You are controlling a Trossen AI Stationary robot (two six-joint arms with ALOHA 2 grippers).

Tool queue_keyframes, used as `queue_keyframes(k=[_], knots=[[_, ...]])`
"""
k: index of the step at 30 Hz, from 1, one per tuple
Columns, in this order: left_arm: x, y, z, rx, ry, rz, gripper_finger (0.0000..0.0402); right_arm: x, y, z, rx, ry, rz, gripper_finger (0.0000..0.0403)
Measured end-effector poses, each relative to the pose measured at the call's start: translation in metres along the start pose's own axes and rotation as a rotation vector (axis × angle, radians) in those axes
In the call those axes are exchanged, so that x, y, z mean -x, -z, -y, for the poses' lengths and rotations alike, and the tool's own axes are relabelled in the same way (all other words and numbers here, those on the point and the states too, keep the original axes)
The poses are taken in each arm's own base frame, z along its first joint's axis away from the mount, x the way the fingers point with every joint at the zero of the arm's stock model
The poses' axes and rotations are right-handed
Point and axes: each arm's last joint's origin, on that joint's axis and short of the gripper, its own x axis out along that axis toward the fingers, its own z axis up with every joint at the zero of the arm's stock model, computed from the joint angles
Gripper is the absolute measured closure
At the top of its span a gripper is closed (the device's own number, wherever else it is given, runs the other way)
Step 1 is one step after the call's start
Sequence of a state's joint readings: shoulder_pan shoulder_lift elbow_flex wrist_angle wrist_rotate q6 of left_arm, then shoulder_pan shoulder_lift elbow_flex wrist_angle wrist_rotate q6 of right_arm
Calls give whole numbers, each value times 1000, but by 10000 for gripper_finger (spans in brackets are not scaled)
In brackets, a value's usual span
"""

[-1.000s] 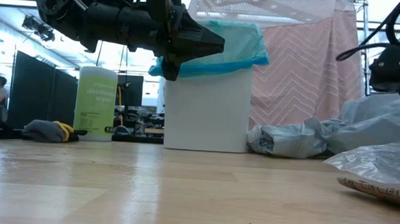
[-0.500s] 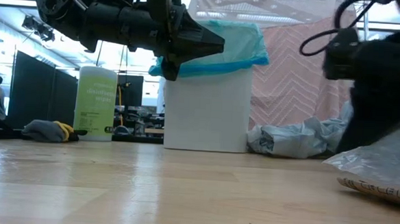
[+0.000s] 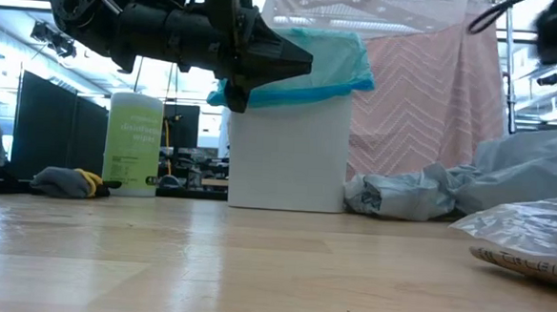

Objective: Place trash/remove bag and relplace
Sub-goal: Put the transparent plastic material into the trash bin

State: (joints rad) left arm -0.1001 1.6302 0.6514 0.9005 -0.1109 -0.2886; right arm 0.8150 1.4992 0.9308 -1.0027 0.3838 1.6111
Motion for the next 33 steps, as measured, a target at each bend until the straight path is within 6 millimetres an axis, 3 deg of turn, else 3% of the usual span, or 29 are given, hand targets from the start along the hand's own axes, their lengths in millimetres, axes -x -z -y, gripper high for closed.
queue_keyframes(k=[5, 15, 33], knots=[[0, -1, 0, 3, 2, 10, 334, 12, 32, -8, -75, -6, -53, 403], [0, -2, 0, 6, -2, 25, 334, -13, 62, -21, -141, 56, -86, 403], [0, -2, 0, -15, -11, 26, 334, -35, 35, -33, -69, 61, -76, 403]])
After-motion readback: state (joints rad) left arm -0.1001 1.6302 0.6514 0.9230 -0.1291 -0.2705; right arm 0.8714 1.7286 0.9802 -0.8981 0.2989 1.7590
